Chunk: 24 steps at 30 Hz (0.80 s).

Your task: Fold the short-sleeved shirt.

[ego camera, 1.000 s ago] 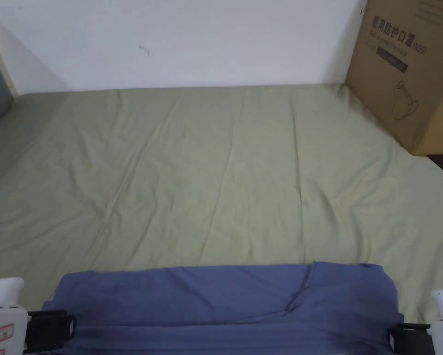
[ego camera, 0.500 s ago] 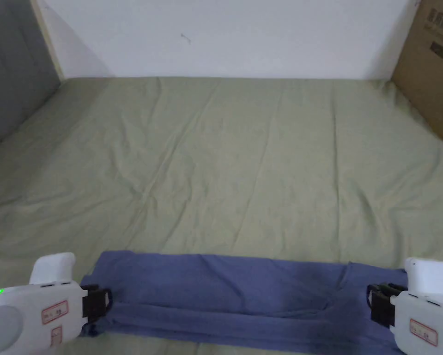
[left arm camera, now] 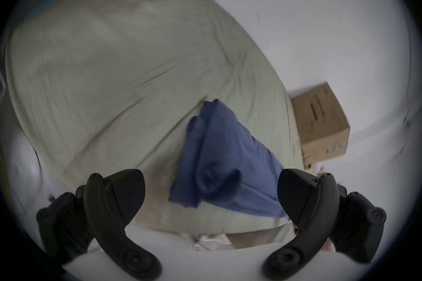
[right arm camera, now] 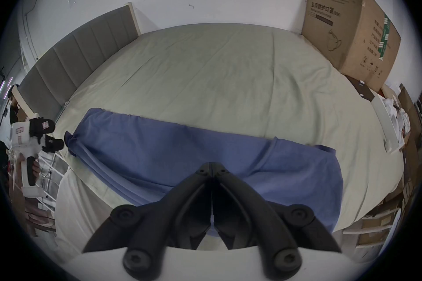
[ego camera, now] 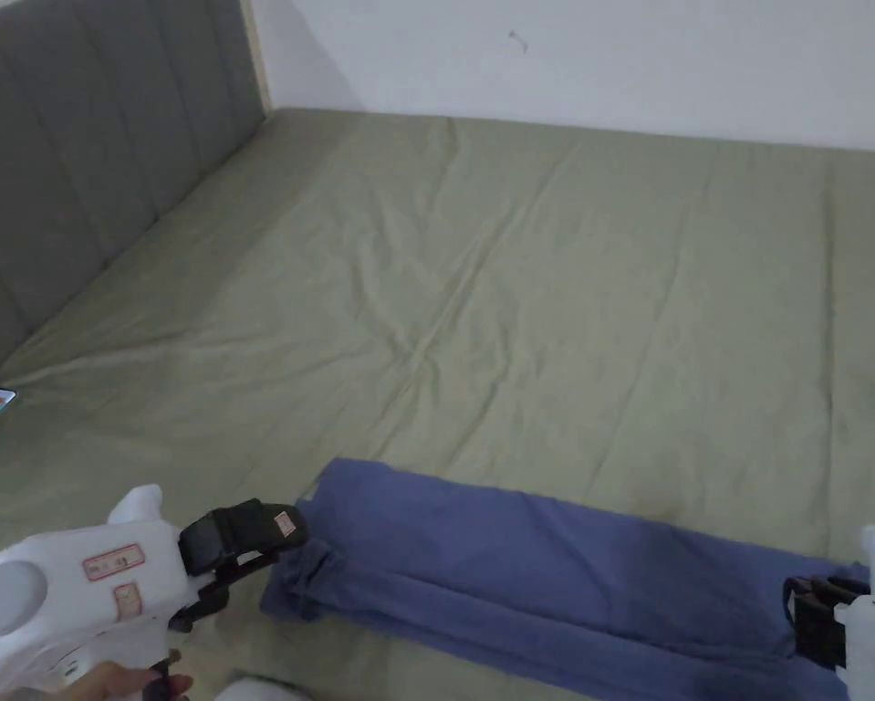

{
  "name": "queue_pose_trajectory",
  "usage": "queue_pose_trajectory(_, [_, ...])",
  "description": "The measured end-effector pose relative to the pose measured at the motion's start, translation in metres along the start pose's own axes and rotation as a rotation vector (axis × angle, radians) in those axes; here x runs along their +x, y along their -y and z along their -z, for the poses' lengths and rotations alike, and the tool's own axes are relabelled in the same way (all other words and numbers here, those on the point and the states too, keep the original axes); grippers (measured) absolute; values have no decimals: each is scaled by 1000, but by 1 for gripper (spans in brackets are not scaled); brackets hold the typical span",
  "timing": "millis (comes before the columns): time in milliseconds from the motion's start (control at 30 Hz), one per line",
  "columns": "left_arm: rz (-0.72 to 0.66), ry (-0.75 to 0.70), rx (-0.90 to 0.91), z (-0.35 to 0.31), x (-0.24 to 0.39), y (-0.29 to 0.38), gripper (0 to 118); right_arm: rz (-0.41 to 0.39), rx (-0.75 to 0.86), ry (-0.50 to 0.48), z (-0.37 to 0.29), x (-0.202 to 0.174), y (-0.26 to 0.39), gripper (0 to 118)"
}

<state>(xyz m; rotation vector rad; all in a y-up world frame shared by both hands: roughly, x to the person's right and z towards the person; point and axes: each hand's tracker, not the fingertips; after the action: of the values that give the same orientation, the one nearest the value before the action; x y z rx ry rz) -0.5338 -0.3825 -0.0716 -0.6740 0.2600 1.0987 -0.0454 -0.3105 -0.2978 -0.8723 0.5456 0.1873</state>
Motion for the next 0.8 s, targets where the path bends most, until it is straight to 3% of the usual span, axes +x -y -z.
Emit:
queue_pose_trajectory(67, [-74,39,-23,16,-14,-2,117,-9,-8,1,3,-3,-3,0])
queue_pose_trajectory(333, [-142,168,-44,51,-19,-14,117,-62,-73,18,15,-9,-3,0])
queue_pose_trajectory(367, [-112,161,-40,54,-16,-15,106,-58,-84,23,17,-8,-1,0])
queue_pose_trajectory(400, [-94,120,-53,61,-14,-15,78,-47,-100,26,21,-6,1,0])
queue_pose_trajectory(433, [-87,52,-104,76,-13,-13,27,-36,-112,23,23,-4,2,0])
queue_pose_trajectory(467, [-85,31,-146,84,-15,-10,6,-29,-121,20,25,-3,4,0])
queue_pose_trajectory(533, [-164,136,-134,81,-15,-11,6,-21,-129,22,23,1,6,0])
queue_pose_trajectory(667, [6,9,-130,65,8,-23,6,-22,-133,27,18,12,8,0])
queue_pose_trajectory(800, [105,7,-106,50,47,-31,6,31,-118,36,11,26,8,0])
